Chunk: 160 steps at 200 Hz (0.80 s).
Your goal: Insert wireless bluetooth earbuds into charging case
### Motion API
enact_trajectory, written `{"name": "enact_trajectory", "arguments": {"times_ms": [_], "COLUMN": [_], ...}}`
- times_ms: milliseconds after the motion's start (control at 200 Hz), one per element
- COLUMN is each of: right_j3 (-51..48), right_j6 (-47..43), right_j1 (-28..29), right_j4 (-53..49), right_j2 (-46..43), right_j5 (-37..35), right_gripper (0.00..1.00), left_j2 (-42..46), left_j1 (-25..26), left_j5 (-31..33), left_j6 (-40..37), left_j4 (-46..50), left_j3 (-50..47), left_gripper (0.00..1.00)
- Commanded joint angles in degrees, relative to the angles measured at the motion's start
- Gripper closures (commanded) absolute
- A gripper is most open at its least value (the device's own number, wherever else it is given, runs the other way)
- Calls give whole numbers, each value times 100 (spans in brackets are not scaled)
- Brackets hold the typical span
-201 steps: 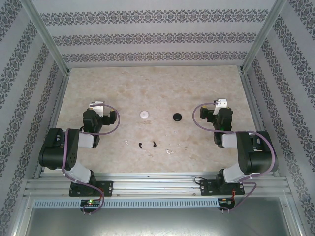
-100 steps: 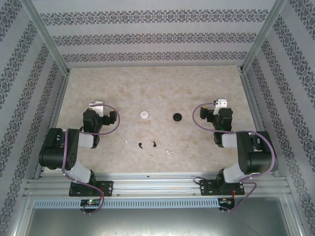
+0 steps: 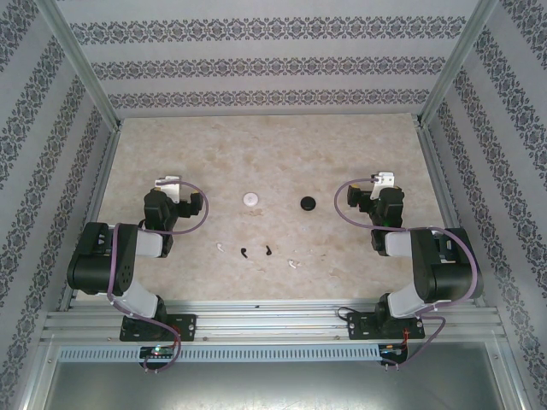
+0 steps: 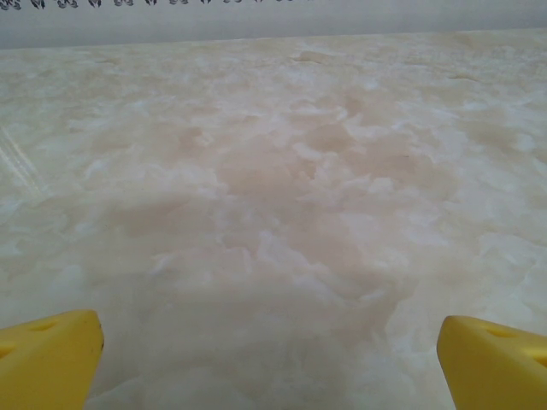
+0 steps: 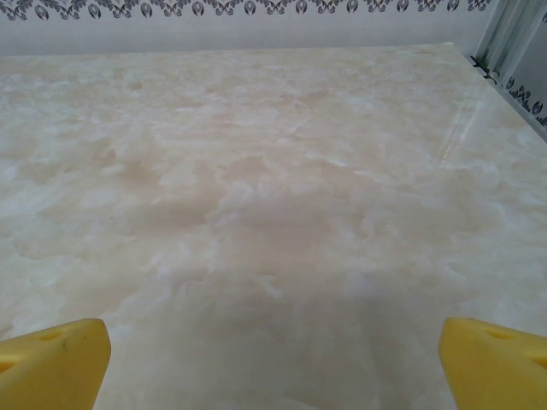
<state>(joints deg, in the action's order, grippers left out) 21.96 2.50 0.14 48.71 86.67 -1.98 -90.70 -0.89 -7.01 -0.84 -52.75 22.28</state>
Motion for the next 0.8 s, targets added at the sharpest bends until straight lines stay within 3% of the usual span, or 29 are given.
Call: {"name": "enact_trajectory", "arguments": {"times_ms": [0, 165, 340, 550, 794], "right_j3": [15, 89, 469, 1059, 2370], "right_j6": [-112, -179, 53, 887, 1228], "right_j1": [38, 72, 118, 249, 1182], "right_j4": [198, -136, -1831, -3562, -6371], "right_j2": [-23, -325, -1288, -2076, -2319], "right_j5": [128, 198, 158, 199, 188], "right_gripper": [2, 2, 2, 2, 4], "left_j2": [-11, 57, 672, 1719, 2256], "left_j1": [-79, -79, -79, -78, -80], "left_j5": [50, 126, 364, 1031, 614], "left_j6": [75, 108, 178, 845, 1910], "left_j4": [33, 58, 715, 2625, 5676], "left_j3": [40, 30, 123, 746, 2207], "left_gripper": [0, 0, 0, 0, 0]}}
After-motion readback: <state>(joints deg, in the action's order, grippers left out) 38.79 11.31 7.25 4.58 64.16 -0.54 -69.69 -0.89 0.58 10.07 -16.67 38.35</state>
